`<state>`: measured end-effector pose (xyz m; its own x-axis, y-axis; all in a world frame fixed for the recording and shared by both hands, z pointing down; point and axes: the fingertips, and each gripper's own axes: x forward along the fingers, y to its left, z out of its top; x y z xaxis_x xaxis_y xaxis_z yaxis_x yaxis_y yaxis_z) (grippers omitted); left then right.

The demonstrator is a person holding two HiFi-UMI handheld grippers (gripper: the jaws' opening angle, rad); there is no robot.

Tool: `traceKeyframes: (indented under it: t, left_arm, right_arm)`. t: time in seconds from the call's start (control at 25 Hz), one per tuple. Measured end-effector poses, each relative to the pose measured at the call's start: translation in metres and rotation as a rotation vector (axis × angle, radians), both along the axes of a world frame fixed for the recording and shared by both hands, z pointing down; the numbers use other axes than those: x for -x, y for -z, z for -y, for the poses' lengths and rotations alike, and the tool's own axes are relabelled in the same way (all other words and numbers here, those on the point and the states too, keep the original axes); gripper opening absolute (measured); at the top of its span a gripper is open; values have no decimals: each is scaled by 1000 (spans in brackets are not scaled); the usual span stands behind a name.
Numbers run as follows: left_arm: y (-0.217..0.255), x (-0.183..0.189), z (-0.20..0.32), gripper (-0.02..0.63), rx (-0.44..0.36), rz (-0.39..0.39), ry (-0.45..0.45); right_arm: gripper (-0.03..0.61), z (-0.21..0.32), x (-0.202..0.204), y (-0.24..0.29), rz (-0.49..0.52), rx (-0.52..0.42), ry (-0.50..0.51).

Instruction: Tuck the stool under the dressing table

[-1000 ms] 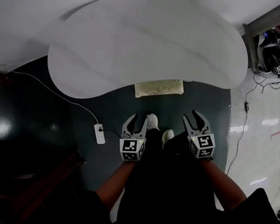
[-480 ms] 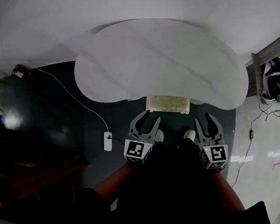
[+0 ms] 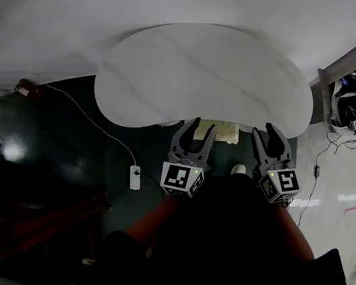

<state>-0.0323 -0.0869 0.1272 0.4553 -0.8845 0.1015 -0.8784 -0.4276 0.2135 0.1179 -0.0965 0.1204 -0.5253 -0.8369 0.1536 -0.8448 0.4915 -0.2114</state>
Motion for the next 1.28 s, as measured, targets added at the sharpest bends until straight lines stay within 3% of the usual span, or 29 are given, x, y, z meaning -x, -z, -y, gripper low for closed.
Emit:
traceKeyframes:
  t: [0.12, 0.2, 0.4, 0.6, 0.8, 1.28]
  left_arm:
    - [9, 7, 4, 159, -31, 11, 7]
    - [12, 13, 3, 125, -52, 29, 3]
    - [6, 35, -1, 27, 0, 51, 0]
    - [11, 51, -5, 15, -7, 58, 1]
    - [16, 69, -4, 16, -27, 79, 38]
    - [17, 95, -21, 17, -38, 101, 70]
  right_arm:
    - [173, 6, 11, 6, -26, -11, 26]
    - [133, 6, 21, 9, -25, -16, 45]
    - [75, 7, 42, 18, -42, -58, 35]
    - [38, 8, 56, 25, -50, -62, 6]
    - [37, -1, 95, 38, -130, -188, 105]
    - [37, -11, 144, 45, -148, -199, 219]
